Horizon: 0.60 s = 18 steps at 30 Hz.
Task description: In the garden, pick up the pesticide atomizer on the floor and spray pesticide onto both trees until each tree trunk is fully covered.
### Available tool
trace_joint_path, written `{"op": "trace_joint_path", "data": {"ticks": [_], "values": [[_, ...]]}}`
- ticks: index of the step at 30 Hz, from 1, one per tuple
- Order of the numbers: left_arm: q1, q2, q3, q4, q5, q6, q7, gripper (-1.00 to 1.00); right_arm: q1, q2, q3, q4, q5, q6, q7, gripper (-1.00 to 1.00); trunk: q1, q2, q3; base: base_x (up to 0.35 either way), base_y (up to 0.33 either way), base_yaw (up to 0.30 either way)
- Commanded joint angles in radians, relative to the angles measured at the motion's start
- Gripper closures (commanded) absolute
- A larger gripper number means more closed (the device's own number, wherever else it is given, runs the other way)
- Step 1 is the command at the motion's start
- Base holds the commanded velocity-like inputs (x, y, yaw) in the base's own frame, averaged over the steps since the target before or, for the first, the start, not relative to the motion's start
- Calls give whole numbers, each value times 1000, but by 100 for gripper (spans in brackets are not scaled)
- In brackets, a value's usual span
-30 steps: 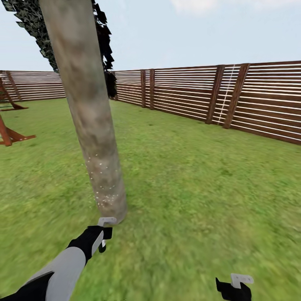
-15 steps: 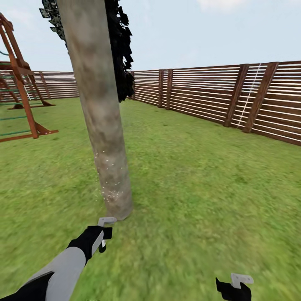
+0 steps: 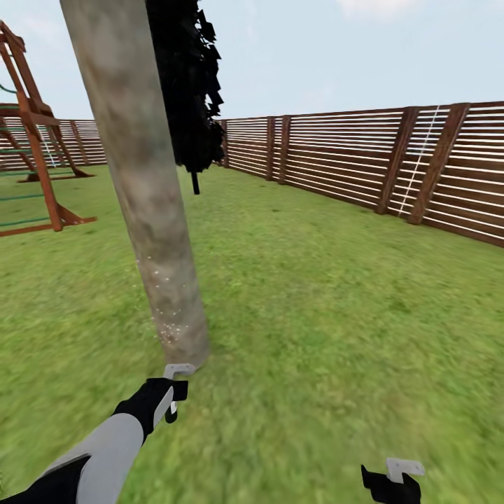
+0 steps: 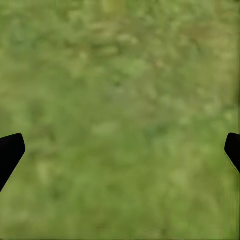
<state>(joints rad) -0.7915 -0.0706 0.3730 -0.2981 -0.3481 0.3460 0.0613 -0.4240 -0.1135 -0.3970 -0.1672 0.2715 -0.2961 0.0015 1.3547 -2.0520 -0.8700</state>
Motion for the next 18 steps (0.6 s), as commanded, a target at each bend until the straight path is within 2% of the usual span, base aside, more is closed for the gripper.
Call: {"op": "trace_joint_path", "data": {"ticks": [1, 10, 18], "values": [[0, 0, 0, 0, 0, 0, 0, 100, 0, 0, 0, 0, 0, 0, 0, -100, 0, 0, 0, 94, -271, 245], [0, 1, 0, -1, 0, 0, 0, 100, 0, 0, 0, 0, 0, 0, 0, -100, 0, 0, 0, 113, -271, 268], [0, 1, 1, -1, 0, -1, 0, 100, 0, 0, 0, 0, 0, 0, 0, -100, 0, 0, 0, 133, -269, 18]]}}
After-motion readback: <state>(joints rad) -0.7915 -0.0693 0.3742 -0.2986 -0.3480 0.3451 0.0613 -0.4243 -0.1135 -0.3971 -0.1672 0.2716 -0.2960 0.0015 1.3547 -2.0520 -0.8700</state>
